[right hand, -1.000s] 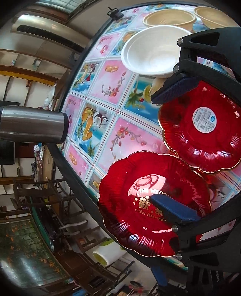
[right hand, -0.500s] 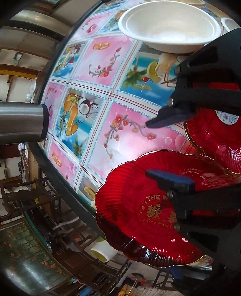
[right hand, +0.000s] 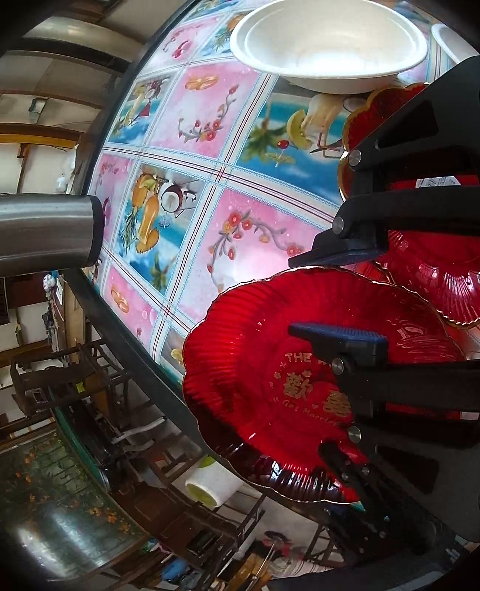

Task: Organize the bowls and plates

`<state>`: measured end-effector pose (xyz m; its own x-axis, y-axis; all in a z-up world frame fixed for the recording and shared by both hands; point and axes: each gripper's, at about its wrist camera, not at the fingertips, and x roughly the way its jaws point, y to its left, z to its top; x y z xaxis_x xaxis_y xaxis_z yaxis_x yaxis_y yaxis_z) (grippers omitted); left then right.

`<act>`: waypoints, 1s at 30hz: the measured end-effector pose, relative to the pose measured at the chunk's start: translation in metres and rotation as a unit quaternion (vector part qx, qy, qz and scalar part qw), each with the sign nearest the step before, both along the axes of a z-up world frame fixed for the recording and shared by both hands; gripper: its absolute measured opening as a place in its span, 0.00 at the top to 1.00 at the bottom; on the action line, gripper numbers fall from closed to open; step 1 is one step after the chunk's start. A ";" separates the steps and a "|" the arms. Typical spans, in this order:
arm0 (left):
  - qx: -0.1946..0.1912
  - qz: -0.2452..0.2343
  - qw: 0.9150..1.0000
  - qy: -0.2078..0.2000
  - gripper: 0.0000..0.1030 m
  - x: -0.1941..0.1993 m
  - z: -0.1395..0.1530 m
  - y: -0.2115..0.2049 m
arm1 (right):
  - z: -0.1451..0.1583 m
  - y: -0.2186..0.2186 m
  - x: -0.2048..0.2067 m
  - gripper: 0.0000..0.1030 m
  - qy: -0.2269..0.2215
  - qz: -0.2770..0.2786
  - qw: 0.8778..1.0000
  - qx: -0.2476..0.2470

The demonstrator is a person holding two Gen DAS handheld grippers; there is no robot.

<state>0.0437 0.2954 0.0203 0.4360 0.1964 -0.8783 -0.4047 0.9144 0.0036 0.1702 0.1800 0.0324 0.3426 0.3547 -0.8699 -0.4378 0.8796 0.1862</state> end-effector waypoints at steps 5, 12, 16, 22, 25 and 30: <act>-0.001 -0.006 1.000 -0.012 0.78 -0.007 0.009 0.002 | 0.004 -0.005 -0.016 0.73 -0.013 -0.006 1.000 -0.003; 0.002 -0.028 0.999 -0.028 0.78 -0.034 0.026 0.000 | 0.025 -0.015 -0.054 0.73 -0.036 -0.006 0.999 0.011; 0.008 -0.044 0.998 -0.035 0.78 -0.052 0.038 0.002 | 0.038 -0.021 -0.084 0.72 -0.047 -0.004 0.999 0.020; 0.017 -0.055 0.998 -0.030 0.78 -0.076 0.034 -0.001 | 0.040 -0.024 -0.129 0.72 -0.052 0.007 0.998 0.020; 0.016 -0.058 0.998 -0.022 0.78 -0.080 0.025 -0.001 | 0.031 -0.028 -0.140 0.72 -0.043 0.004 0.999 0.026; 0.024 -0.052 0.998 -0.012 0.78 -0.084 0.008 0.003 | 0.014 -0.024 -0.148 0.72 -0.025 0.002 0.999 0.020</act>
<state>-0.0405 0.2979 0.0285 0.4772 0.1895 -0.8581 -0.3076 0.9507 0.0389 0.0221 0.1557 0.0464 0.3847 0.3904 -0.8364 -0.4505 0.8703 0.1990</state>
